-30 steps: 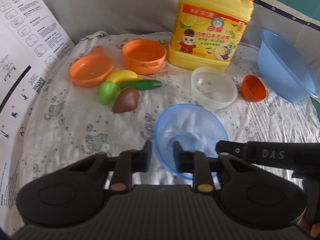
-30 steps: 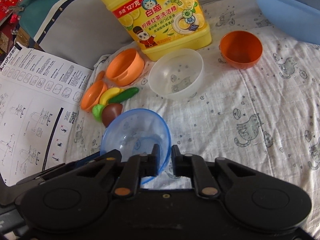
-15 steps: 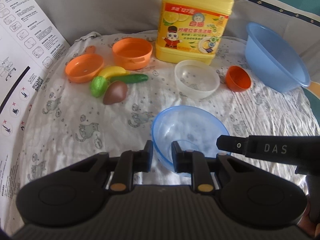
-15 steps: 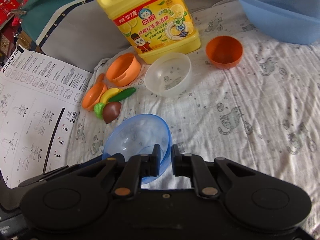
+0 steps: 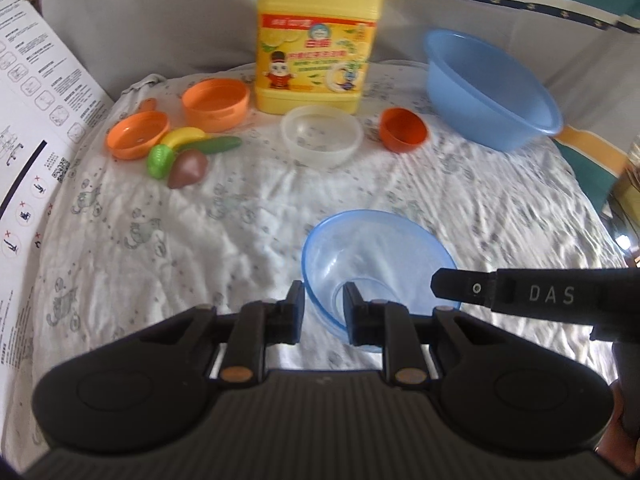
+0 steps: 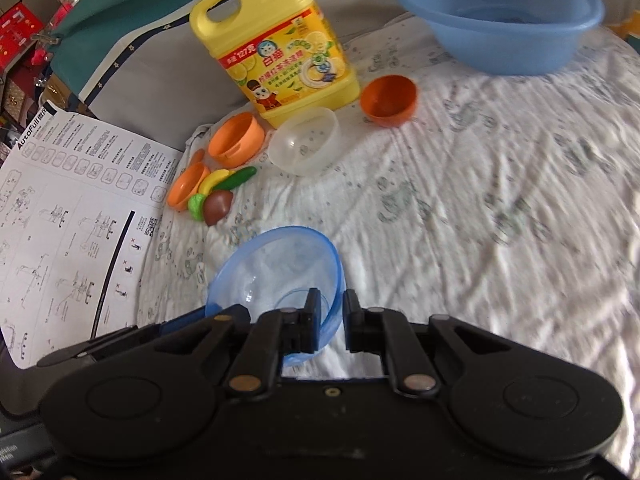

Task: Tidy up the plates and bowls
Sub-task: 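Lift the blue bowl with the right gripper and carry it toward the plate stack, then lower the blue bowl beside the plate stack and open the right gripper, then move the right gripper to the clear plastic bowl and grasp its rim, then lift the clear bowl with the right gripper and lower it into the blue bowl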

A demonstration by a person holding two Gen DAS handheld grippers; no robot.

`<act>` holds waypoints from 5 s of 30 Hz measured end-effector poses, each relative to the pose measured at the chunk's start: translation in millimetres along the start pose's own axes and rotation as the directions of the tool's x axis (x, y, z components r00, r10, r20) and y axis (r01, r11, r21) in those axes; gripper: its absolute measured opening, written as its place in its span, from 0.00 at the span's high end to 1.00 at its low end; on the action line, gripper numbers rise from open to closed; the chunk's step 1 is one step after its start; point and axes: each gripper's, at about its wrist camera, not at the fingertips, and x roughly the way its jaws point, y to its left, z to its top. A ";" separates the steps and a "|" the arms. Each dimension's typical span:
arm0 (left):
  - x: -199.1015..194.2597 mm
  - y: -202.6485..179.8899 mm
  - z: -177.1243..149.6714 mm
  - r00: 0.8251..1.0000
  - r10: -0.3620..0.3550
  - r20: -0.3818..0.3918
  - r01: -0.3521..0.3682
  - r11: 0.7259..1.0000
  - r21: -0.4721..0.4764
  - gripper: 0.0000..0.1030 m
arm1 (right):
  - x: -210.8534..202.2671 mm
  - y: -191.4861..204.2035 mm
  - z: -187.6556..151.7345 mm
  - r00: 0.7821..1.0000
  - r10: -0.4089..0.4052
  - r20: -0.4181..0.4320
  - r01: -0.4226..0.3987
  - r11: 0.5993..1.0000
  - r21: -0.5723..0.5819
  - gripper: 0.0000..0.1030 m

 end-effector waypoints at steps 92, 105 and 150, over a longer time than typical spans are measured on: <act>-36.5 0.9 -70.7 0.999 0.034 0.020 -0.034 0.999 -0.007 0.00 | -45.6 -40.5 -60.0 0.988 -0.148 0.053 0.149 0.988 -0.029 0.00; -13.7 27.1 -6.9 0.992 0.092 0.083 -0.091 0.996 -0.007 0.00 | -19.3 -21.5 -2.5 0.991 -0.113 0.075 0.115 0.993 -0.031 0.00; 161.2 43.1 116.5 1.000 0.001 -0.010 -0.002 0.998 -0.057 0.81 | 164.0 9.9 132.9 1.000 -0.018 -0.019 0.019 0.999 0.041 0.90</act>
